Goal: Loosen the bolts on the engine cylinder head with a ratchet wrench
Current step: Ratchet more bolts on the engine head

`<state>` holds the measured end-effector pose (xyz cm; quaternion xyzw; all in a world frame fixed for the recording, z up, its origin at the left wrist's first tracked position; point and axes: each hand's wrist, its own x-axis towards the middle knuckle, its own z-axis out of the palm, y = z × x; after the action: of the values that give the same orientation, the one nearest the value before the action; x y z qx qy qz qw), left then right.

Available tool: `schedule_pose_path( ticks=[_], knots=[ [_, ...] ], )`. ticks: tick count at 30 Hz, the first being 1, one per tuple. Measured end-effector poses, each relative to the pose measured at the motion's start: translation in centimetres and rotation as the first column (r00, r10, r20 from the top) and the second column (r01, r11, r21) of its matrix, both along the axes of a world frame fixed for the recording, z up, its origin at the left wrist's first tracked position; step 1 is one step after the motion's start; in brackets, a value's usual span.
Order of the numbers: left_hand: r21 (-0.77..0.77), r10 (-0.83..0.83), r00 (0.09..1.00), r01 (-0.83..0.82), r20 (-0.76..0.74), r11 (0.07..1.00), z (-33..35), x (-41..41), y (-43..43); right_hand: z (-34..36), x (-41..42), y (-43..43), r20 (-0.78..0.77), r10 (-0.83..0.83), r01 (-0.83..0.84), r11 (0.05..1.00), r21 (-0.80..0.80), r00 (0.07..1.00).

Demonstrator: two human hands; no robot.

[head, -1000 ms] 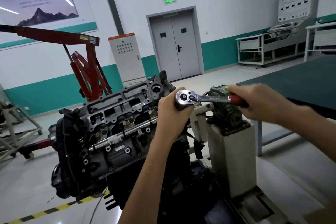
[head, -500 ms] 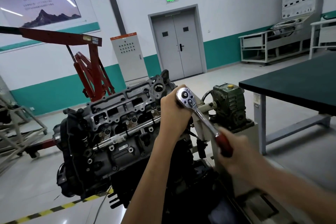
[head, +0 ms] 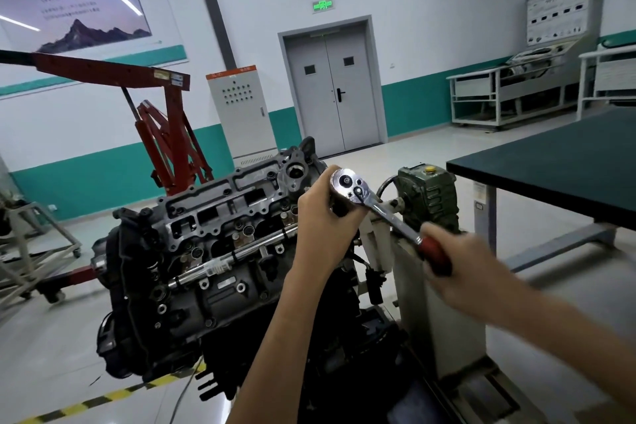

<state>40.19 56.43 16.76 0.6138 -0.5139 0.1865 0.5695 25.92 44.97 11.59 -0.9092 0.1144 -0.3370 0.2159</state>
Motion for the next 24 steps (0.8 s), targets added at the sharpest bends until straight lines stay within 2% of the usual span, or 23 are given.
schedule_pose_path(
  ticks=[3, 6, 9, 11, 13, 16, 18, 21, 24],
  knots=[
    [0.015, -0.011, 1.000, 0.011, -0.025, 1.000, -0.2, -0.2, -0.5, -3.6, 1.1, 5.7, 0.194, -0.038, -0.021, 0.957, 0.291, 0.980],
    [0.030, -0.018, 0.999, 0.019, -0.051, 0.999, 0.0, 0.1, -0.4, -4.4, 2.1, 8.5, 0.239, 0.017, -0.122, 0.893, 0.432, 0.971],
    [0.051, -0.009, 0.999, 0.011, -0.035, 0.999, 0.4, 0.3, -0.1, -3.9, 1.7, 5.6, 0.161, 0.027, -0.075, 0.952, 0.297, 0.987],
    [0.074, -0.005, 0.999, 0.009, -0.050, 0.997, 0.6, 0.4, -0.1, -2.5, 0.7, 2.3, 0.005, 0.060, -0.060, 0.987, 0.150, 0.998],
    [0.095, -0.010, 0.998, 0.017, -0.069, 0.995, 0.7, 0.3, 0.0, 0.1, 0.0, -1.2, -0.066, 0.083, -0.087, 0.994, -0.070, 0.994],
    [0.137, -0.022, 0.996, 0.034, -0.089, 0.990, 1.0, 0.5, 0.1, 5.4, 0.2, -5.4, -0.050, -0.016, -0.006, 0.907, -0.422, 0.999],
    [0.152, -0.029, 0.994, 0.045, -0.109, 0.987, 1.1, 0.4, 0.4, 7.9, 0.8, -6.5, -0.037, -0.062, 0.033, 0.852, -0.523, 0.997],
    [0.099, -0.035, 0.997, 0.041, -0.064, 0.994, 0.7, 0.2, 0.6, 6.5, 0.6, -5.9, -0.035, -0.057, 0.033, 0.881, -0.473, 0.998],
    [-0.027, 0.042, 0.998, -0.040, 0.049, 0.999, 0.3, 0.2, -0.1, 1.6, 0.1, -2.1, 0.007, -0.005, 0.006, 0.982, -0.187, 1.000]
  ],
)
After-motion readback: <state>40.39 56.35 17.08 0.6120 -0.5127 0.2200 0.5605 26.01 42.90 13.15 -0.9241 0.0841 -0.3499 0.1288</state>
